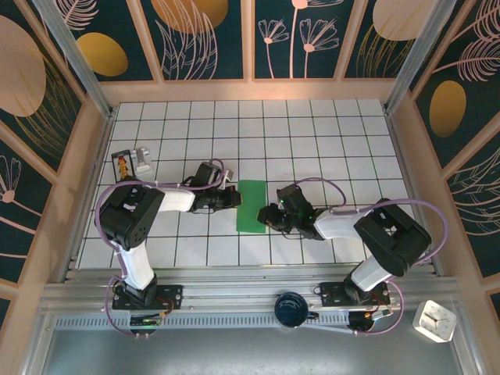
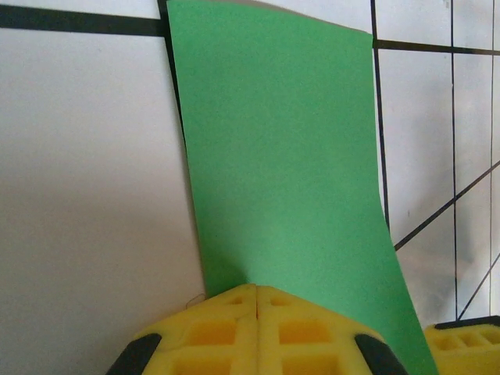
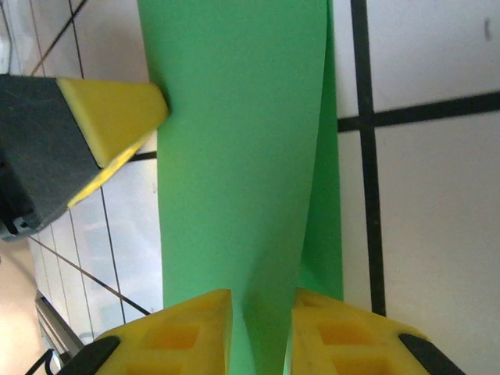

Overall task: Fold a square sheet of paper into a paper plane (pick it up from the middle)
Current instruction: First fold in half a square sheet of paper at the center of the table.

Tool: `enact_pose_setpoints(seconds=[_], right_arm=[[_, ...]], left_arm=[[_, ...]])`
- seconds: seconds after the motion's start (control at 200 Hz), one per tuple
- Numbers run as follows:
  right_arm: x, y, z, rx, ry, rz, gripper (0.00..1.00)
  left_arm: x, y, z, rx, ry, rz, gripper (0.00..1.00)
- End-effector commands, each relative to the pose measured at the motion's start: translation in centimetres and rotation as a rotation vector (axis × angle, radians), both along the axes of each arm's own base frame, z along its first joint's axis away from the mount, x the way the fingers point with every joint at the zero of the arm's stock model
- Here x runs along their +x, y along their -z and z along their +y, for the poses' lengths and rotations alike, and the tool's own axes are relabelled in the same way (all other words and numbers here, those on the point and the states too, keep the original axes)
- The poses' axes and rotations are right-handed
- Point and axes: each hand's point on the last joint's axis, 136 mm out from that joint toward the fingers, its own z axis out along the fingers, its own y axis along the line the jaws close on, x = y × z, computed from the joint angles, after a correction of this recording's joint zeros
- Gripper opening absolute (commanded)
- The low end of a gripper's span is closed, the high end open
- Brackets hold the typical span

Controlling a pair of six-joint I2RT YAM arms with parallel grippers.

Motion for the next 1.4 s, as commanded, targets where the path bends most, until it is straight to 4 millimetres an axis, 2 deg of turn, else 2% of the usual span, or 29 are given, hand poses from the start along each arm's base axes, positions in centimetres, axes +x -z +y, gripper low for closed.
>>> enact_pose_setpoints(seconds=[0.0, 0.325, 0.54, 0.696, 0.831, 0.856, 0.866, 0.931, 1.046, 1.126, 1.226, 1.396], right_arm=[[1.3, -0.9, 0.3, 0.028, 0.03, -0.02, 0.24], [3.0, -1.2, 0.1, 0.065, 0.05, -0.026, 0.21], [3.6, -1.5, 0.2, 0.078, 0.053, -0.031, 0.1], [3.4, -1.6, 0.2, 0.092, 0.068, 0.001, 0.03], [2.9, -1.2, -0.1, 0.094, 0.102, 0.067, 0.0], [2.7, -1.1, -0.2, 0.092, 0.108, 0.081, 0.0], [2.7, -1.1, -0.2, 0.09, 0.11, 0.088, 0.0], [2.3, -1.0, -0.1, 0.102, 0.121, 0.119, 0.0], [2.0, -1.2, 0.2, 0.13, 0.129, 0.157, 0.0], [2.0, -1.4, 0.3, 0.134, 0.13, 0.166, 0.0], [2.2, -1.6, 0.4, 0.139, 0.129, 0.173, 0.0], [2.4, -1.8, 0.5, 0.147, 0.128, 0.179, 0.0]], left_arm=[[-0.9, 2.3, 0.8, 0.065, 0.011, 0.05, 0.01], [-0.9, 2.3, 0.7, 0.066, 0.018, 0.049, 0.02], [-0.8, 2.0, 0.6, 0.062, 0.023, 0.04, 0.03], [-0.1, 0.1, 0.0, 0.021, 0.027, -0.013, 0.16], [0.3, -3.6, -0.5, -0.046, 0.031, -0.151, 0.32], [0.1, -3.8, -0.4, -0.043, 0.033, -0.18, 0.34], [0.1, -4.8, -0.5, -0.052, 0.034, -0.214, 0.35], [-0.9, -6.9, -0.7, -0.059, 0.049, -0.342, 0.41], [-3.9, -9.2, -1.0, -0.073, 0.093, -0.517, 0.52], [-5.8, -9.5, -1.3, -0.035, 0.141, -0.601, 0.57], [-7.8, -8.8, -1.8, 0.046, 0.208, -0.681, 0.59], [-9.6, -7.4, -3.2, 0.148, 0.317, -0.763, 0.62]])
